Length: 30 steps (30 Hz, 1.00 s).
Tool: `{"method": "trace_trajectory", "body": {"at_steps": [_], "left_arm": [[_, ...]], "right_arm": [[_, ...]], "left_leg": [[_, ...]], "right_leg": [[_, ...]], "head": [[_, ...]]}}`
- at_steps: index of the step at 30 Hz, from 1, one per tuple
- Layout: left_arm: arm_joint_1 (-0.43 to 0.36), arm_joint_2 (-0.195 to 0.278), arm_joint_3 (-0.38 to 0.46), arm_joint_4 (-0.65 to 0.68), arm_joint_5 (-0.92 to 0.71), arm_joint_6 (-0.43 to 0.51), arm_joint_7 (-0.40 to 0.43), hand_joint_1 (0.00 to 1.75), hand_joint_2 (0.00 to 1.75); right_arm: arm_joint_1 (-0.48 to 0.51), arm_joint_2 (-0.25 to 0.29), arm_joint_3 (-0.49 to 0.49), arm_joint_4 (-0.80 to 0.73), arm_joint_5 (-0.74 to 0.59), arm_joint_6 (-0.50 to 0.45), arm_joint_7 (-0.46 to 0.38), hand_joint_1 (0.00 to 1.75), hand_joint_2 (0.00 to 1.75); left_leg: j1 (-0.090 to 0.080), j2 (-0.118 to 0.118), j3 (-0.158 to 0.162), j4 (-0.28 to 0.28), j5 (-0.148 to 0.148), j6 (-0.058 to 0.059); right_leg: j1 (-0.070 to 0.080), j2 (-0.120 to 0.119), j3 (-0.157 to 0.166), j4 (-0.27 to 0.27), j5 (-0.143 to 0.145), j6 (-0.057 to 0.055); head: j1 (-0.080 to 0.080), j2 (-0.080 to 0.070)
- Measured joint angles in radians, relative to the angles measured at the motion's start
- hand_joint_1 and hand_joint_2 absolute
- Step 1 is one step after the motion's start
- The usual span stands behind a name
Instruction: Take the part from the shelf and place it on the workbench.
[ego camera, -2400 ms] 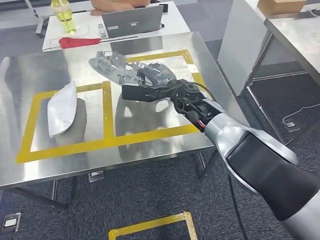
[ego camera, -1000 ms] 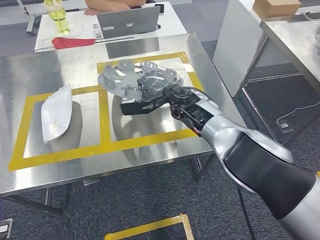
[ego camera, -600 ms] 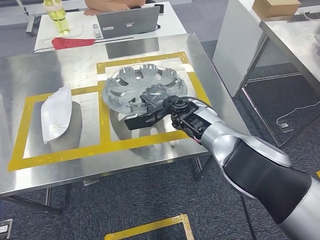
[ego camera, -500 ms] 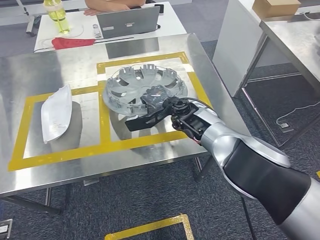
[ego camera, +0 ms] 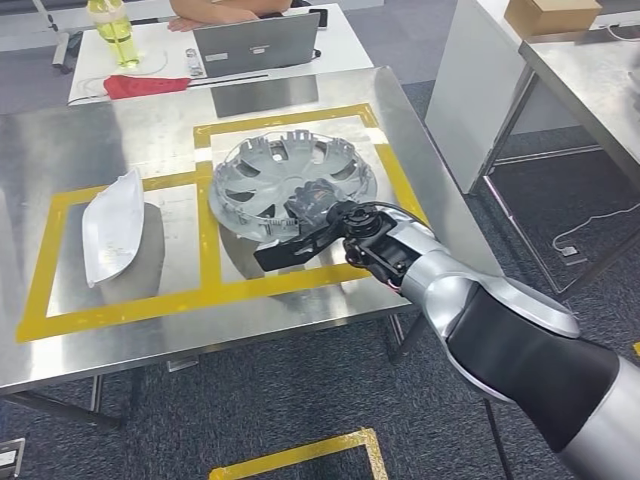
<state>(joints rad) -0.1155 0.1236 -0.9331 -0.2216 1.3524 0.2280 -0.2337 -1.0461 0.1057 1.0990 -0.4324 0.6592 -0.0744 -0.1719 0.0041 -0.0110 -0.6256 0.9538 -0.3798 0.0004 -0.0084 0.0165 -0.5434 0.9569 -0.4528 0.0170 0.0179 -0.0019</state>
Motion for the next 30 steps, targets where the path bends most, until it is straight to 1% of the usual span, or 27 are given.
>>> {"method": "trace_trajectory", "body": {"at_steps": [14,20,25,28,30], "left_arm": [[-0.011,0.000,0.000,0.000,-0.008,0.000,-0.002,0.00,1.75],[-0.018,0.000,0.000,0.000,-0.003,0.004,-0.052,0.00,1.75],[-0.020,0.000,0.001,0.000,0.007,0.010,-0.075,0.00,1.75],[-0.022,0.000,0.003,0.000,0.018,0.049,-0.123,0.00,1.75],[-0.027,0.000,0.004,0.000,0.021,0.078,-0.134,0.00,1.75]], "right_arm": [[0.063,0.000,0.001,0.002,-0.037,-0.037,-0.033,1.75,1.75],[0.084,0.011,-0.002,0.008,-0.052,-0.061,-0.051,1.75,1.75],[0.088,0.015,-0.010,0.015,-0.052,-0.063,-0.054,1.75,1.75],[0.088,0.016,-0.016,0.018,-0.049,-0.063,-0.054,1.75,1.75],[0.089,0.016,-0.021,0.019,-0.047,-0.063,-0.054,1.75,1.75]], "left_leg": [[0.000,0.000,0.000,0.000,0.000,0.000],[0.000,0.000,0.001,0.000,0.000,0.000],[0.000,0.000,0.001,0.000,0.000,0.000],[0.000,0.000,0.001,0.000,0.000,0.000],[0.000,0.000,0.001,0.000,0.000,0.000]], "right_leg": [[0.000,0.000,0.001,0.000,0.000,0.000],[0.000,0.000,0.001,0.000,0.000,0.000],[0.000,0.000,0.001,0.000,0.000,0.000],[0.000,0.000,0.001,0.000,0.000,0.000],[0.000,0.000,0.001,0.000,0.000,0.000]], "head": [[0.000,0.000],[0.000,0.000],[0.000,0.000],[0.000,0.000],[0.000,0.000]]}}
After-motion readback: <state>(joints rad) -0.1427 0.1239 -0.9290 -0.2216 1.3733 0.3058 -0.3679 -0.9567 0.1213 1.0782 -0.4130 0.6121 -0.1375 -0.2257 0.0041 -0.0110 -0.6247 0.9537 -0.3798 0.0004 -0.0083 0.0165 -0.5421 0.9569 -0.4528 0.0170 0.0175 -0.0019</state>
